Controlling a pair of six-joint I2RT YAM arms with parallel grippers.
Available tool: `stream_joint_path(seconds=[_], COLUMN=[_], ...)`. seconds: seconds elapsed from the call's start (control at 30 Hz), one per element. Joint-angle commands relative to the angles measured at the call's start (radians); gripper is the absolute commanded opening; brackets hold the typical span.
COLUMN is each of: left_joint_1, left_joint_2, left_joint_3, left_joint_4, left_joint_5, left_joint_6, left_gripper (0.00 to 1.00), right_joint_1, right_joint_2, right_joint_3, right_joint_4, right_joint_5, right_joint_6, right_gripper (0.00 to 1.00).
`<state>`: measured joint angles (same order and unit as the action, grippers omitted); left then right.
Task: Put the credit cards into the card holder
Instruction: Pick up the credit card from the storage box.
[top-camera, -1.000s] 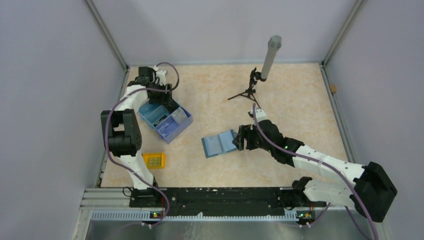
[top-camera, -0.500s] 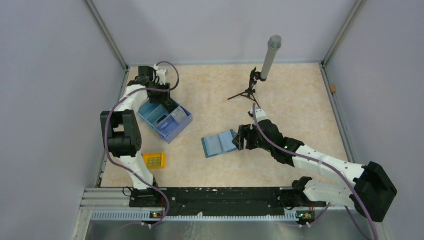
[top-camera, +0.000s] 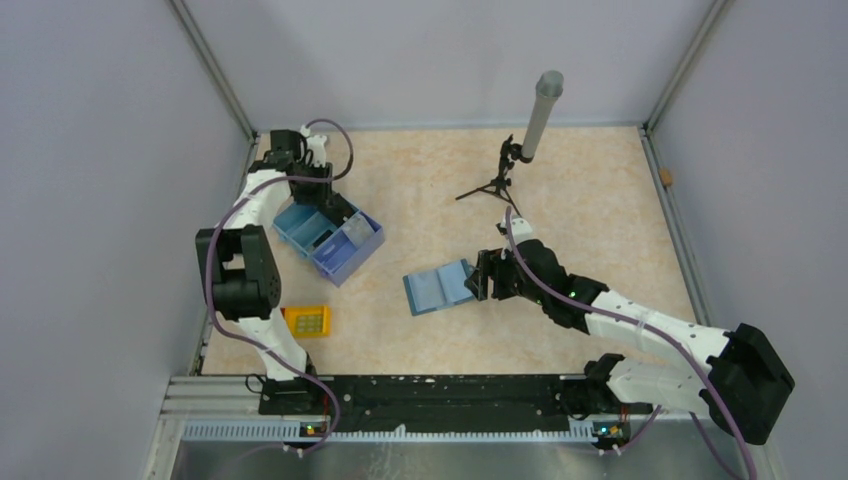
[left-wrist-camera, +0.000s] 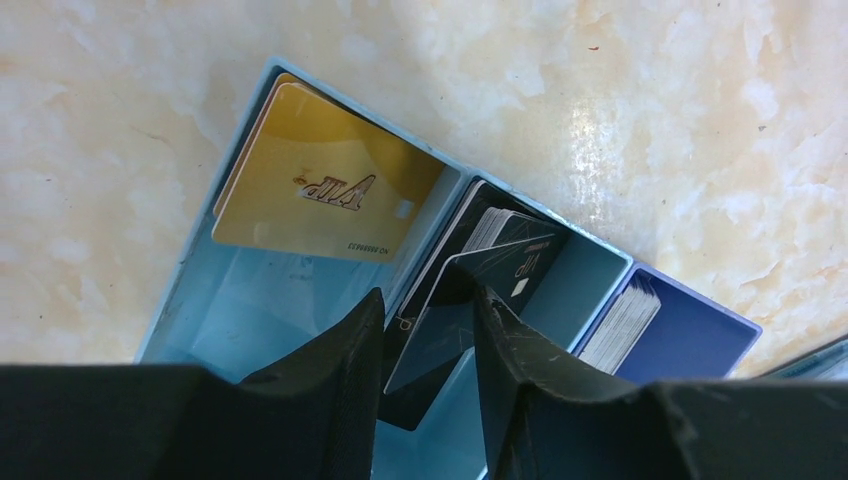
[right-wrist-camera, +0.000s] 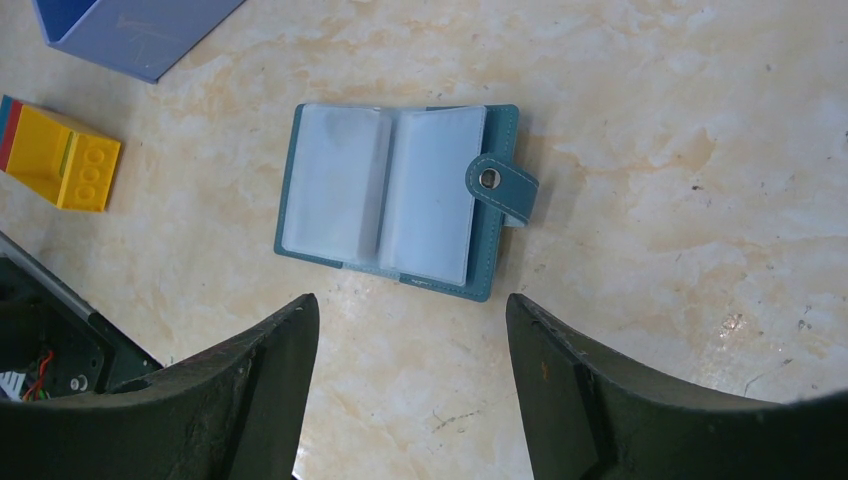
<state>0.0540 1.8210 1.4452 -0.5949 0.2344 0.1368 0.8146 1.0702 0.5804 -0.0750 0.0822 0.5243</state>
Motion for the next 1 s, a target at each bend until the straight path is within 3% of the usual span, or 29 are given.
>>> stream_joint_path(seconds=[0.0,0.2,0.53,0.73,0.97], left_joint_1=[0.018,0.019,0.020,0.019,0.020], left_joint_2=[-0.054,-0.066,-0.106,-0.127,-0.188], left_joint_3=[0.008,0.002,-0.012,-0.017,-0.029], left_joint_4=[0.006,-0.015,-0.070,-0.096,-0.118], left_joint_5=[-0.025,-0.007,0.074,0.143,0.190], left_joint_6=[0.012,0.008,-0.017,-0.028,-0.030], left_gripper=[0.37,0.19,0.14,0.00,0.00], right_joint_1=[-0.014,-0.014,-0.014,-0.014,-0.013], right_joint_2=[-0.016,-0.014,-0.017,-0.022,-0.047], right_joint_3=[0.006,0.005,0.003,0.004,0.001], right_joint_4=[0.020,0.021,0.018,0.008,-0.005], right_joint_5=[0.008,0.008,0.005,0.004,0.012], right_joint_6=[-0.002,-0.001,0.001,0.001,0.001], right_gripper=[0.68,0.68,0.67,0.67,0.67])
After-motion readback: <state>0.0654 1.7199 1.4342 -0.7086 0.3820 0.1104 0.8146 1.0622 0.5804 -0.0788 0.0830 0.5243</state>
